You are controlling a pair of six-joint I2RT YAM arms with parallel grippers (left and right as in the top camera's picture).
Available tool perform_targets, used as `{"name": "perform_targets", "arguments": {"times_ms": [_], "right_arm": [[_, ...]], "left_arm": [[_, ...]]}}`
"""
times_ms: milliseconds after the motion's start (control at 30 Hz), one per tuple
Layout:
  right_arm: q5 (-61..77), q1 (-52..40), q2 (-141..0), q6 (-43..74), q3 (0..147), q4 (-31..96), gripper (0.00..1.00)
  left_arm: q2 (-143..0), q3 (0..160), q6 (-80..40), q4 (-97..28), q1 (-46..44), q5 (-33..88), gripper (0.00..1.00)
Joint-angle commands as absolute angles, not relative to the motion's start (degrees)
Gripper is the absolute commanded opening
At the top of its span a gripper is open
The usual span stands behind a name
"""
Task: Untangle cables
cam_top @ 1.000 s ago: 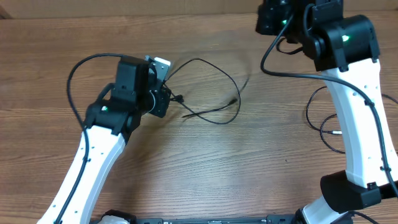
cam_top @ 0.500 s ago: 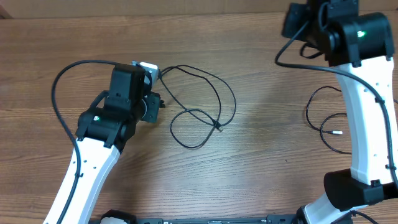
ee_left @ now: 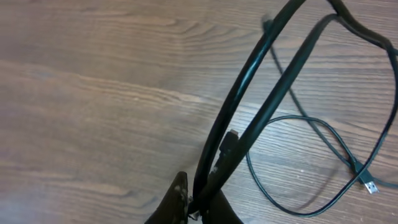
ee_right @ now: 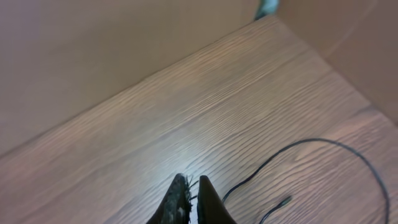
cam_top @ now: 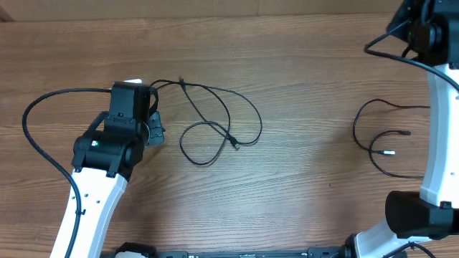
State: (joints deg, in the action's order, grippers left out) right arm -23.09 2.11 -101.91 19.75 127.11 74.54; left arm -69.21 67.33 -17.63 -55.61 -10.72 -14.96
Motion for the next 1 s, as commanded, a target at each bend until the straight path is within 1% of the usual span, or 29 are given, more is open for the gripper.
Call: {"name": "perform_targets", "arguments": {"times_ms": [0,67,133,167,200,267,367,433,500,533,633,667,700,767,800,833,900,967], "right_arm": [[-25.9,3.7,-100.9,21.6,128.5,74.1,0.04],[-21.8,3.7,-100.9,19.0,128.5,73.4,0.04],[-19.8,3.7,-100.9,17.8,128.5,73.8,0.04],[-19.6,3.7,-100.9,17.8,128.5,74.0,0.04],[-18.8,3.7,-100.9,17.8,128.5,74.1,0.04],[-17.3,3.7,-100.9,17.6,128.5,74.5,0.04],[-17.0,3.7,-100.9,17.5,128.5,75.2,0.04],[-17.1,3.7,-100.9,17.5,128.5,75.4,0.04],[-18.5,3.7,-100.9,17.5,128.5,75.6,0.04],[-19.8,3.7,-100.9,17.5,128.5,75.5,0.04],[-25.5,4.8,-100.9,17.6,128.5,74.0,0.04],[-25.4,5.3,-100.9,17.6,128.5,73.3,0.04],[-22.4,5.7,-100.9,17.8,128.5,73.1,0.04],[0.5,5.9,-101.1,17.5,128.2,76.9,0.05],[12.8,5.5,-101.7,17.3,127.4,80.9,0.14],[19.7,4.7,-102.4,13.8,126.3,83.3,0.20],[25.3,2.9,-103.2,8.4,124.0,84.5,0.35],[25.8,-0.4,-103.7,3.9,121.0,84.6,0.51]], "left_arm": [[-68.3,67.7,-24.4,-56.6,-9.8,-18.1,0.15],[-68.3,67.7,-25.7,-57.1,-9.7,-18.0,0.33],[-68.3,67.7,-25.8,-58.0,-9.7,-17.9,0.40],[-68.3,67.7,-25.8,-58.7,-9.7,-17.9,0.45],[-68.4,67.7,-25.8,-59.3,-9.7,-17.9,0.57],[-68.3,67.7,-25.8,-59.9,-9.7,-17.9,0.59],[-68.3,67.7,-25.8,-60.7,-9.7,-16.6,0.58],[-68.4,67.7,-25.8,-61.1,-9.7,-15.5,0.61],[-68.4,67.7,-25.8,-61.1,-9.8,-14.8,0.68],[-68.4,67.7,-25.8,-61.1,-9.8,-14.5,0.74],[-68.4,67.7,-25.7,-62.0,-9.8,-12.4,0.78],[-68.4,67.7,-25.7,-62.2,-9.8,-11.8,0.79],[-68.5,67.7,-25.7,-62.4,-9.8,-11.1,0.80],[-68.8,67.7,-25.5,-63.2,-9.8,-11.0,0.83],[-69.0,67.6,-24.0,-63.7,-9.8,-11.1,0.85],[-69.3,67.7,-23.8,-64.3,-9.8,-12.6,0.88],[-69.8,67.6,-24.1,-65.1,-9.8,-13.6,0.92],[-70.2,67.6,-24.5,-66.6,-9.6,-13.6,0.97]]}}
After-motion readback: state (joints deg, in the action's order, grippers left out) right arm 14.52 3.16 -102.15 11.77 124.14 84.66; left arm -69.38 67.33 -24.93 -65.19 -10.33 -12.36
